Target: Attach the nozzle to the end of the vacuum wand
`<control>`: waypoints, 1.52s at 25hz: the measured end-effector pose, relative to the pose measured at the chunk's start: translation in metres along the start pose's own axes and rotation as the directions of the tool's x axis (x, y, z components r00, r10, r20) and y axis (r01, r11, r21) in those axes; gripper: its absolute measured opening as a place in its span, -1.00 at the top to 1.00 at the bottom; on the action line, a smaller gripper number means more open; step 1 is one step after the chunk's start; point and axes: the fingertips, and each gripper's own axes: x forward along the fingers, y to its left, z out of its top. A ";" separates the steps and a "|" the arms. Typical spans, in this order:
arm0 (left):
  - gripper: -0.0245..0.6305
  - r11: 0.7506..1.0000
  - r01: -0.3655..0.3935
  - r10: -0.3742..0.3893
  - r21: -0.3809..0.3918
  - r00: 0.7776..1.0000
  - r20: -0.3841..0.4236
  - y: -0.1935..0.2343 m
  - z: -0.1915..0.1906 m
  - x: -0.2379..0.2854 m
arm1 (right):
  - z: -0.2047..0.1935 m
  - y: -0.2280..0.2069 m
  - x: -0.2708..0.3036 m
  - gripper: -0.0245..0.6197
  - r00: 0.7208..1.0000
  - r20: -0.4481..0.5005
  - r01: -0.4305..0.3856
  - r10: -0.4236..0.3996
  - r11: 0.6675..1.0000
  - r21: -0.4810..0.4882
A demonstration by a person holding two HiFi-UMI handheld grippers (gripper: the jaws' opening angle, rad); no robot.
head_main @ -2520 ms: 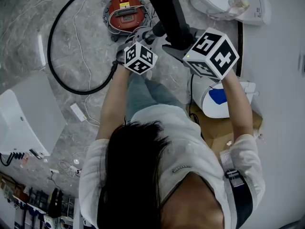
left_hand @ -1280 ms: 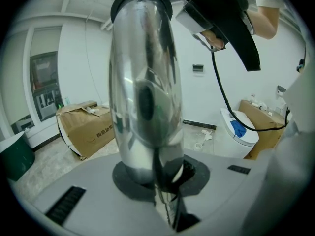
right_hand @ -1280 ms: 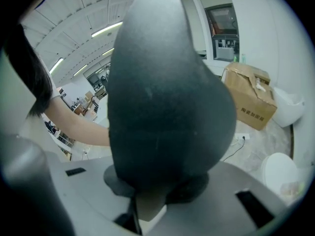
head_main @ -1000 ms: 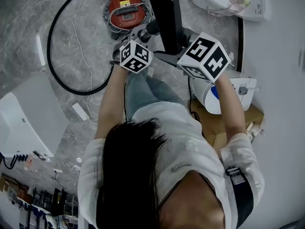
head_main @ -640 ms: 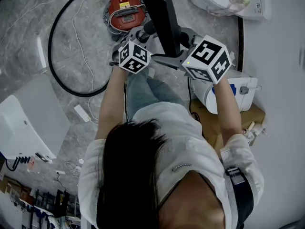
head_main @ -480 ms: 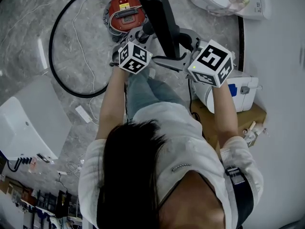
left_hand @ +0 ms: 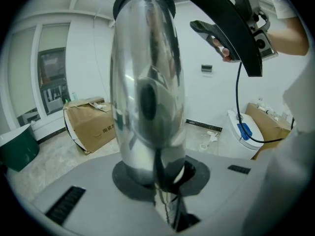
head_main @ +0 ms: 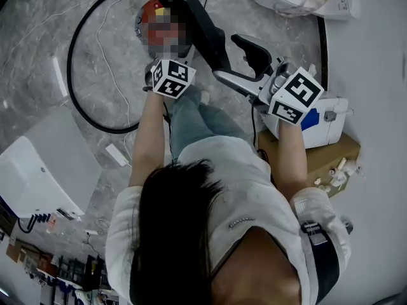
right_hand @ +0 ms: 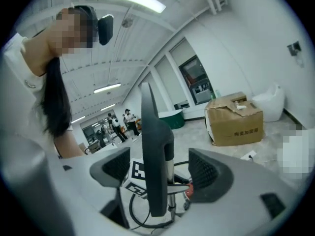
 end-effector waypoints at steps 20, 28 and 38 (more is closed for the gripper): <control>0.77 0.999 -0.039 0.038 -0.036 0.999 -0.031 0.020 -0.002 0.017 | 0.026 -0.055 -0.055 -0.18 0.853 0.400 0.272 -0.336 0.939 0.209; 0.77 0.998 -0.039 0.037 -0.046 0.998 -0.047 0.030 -0.004 0.027 | 0.002 -0.084 -0.065 0.38 0.762 0.368 0.435 -0.533 0.842 0.319; 0.77 0.996 -0.051 0.045 -0.067 0.996 -0.079 0.052 -0.008 0.051 | -0.009 -0.099 -0.056 0.38 0.776 0.322 0.448 -0.543 0.833 0.325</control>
